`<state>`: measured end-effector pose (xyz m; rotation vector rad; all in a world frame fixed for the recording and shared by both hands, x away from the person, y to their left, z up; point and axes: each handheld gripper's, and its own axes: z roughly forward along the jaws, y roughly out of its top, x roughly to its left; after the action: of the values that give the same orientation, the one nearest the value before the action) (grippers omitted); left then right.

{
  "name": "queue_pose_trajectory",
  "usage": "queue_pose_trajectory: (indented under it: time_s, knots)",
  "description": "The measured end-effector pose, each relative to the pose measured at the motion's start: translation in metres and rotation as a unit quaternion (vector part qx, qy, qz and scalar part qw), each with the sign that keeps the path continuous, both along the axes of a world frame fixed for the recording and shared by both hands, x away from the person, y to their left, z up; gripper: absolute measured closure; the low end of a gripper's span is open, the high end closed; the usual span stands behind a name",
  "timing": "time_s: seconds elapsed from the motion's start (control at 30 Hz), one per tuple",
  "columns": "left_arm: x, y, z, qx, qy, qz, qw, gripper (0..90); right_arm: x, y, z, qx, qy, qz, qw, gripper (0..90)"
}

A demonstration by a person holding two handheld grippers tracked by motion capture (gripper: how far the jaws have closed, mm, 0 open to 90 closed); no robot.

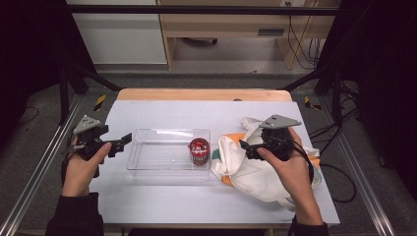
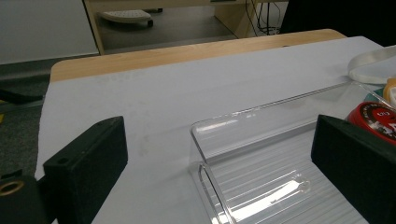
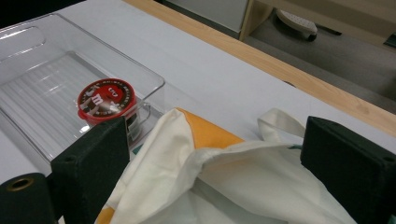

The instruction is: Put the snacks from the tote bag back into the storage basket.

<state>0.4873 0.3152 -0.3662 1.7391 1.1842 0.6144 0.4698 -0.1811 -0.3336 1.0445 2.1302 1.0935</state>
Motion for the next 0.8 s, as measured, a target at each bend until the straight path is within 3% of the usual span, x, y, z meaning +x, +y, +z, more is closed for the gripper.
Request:
queue_pose_trajectory:
  time_s: [0.33, 0.8]
  knots:
    - [-0.001, 0.008, 0.001, -0.009, -0.004, 0.004, 0.9999, 3.8, -0.001, -0.024, -0.002, -0.002, 0.000, -0.039, 0.9992, 8.6]
    - [0.005, 0.023, -0.010, -0.014, 0.008, 0.017, 0.9997, 3.7, 0.000, -0.052, -0.009, 0.003, 0.007, -0.065, 0.9978, 8.5]
